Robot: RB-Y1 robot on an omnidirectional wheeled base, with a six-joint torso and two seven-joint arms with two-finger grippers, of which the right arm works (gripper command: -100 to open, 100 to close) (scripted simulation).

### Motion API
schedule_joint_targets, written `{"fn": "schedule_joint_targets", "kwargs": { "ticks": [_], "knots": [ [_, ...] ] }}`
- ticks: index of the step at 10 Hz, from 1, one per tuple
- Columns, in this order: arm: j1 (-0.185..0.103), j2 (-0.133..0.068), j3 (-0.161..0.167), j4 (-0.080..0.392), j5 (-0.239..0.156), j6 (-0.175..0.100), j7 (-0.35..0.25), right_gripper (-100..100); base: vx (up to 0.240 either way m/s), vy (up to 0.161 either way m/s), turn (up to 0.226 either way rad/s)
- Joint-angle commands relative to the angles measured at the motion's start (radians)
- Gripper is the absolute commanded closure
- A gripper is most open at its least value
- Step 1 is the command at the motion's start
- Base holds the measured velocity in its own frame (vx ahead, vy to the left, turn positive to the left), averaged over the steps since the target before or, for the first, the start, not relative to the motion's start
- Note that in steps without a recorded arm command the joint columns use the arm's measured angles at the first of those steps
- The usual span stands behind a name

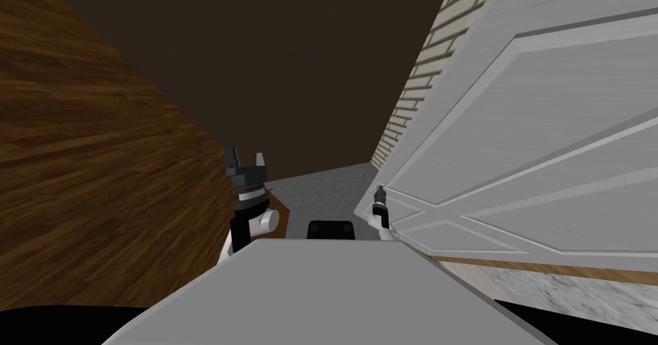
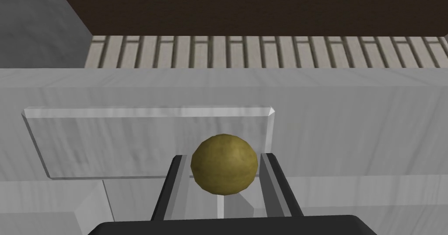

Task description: Push the door open

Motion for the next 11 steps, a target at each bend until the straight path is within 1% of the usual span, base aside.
{"fn": "schedule_joint_targets", "kwargs": {
  "ticks": [1,3,4,5,6,10,11],
  "knots": [
    [-0.004,-0.013,-0.021,-0.009,-0.012,0.003,0.005,100,0.201,-0.011,-0.045],
    [-0.004,-0.017,-0.045,-0.01,-0.027,0.007,0.013,100,0.218,-0.018,-0.045],
    [-0.004,-0.017,-0.045,-0.002,-0.027,0.007,0.013,100,0.146,0.002,-0.013],
    [-0.004,-0.017,-0.045,-0.01,-0.027,0.007,0.013,100,0.051,-0.003,-0.013],
    [-0.005,-0.02,-0.068,-0.01,-0.041,0.012,0.021,100,0.144,0.02,-0.048],
    [-0.006,-0.02,-0.105,-0.011,-0.064,0.018,0.033,100,0.196,0.005,-0.06],
    [-0.002,-0.016,-0.098,-0.015,-0.06,0.03,0.032,100,0.081,-0.004,-0.023]
  ]
}}
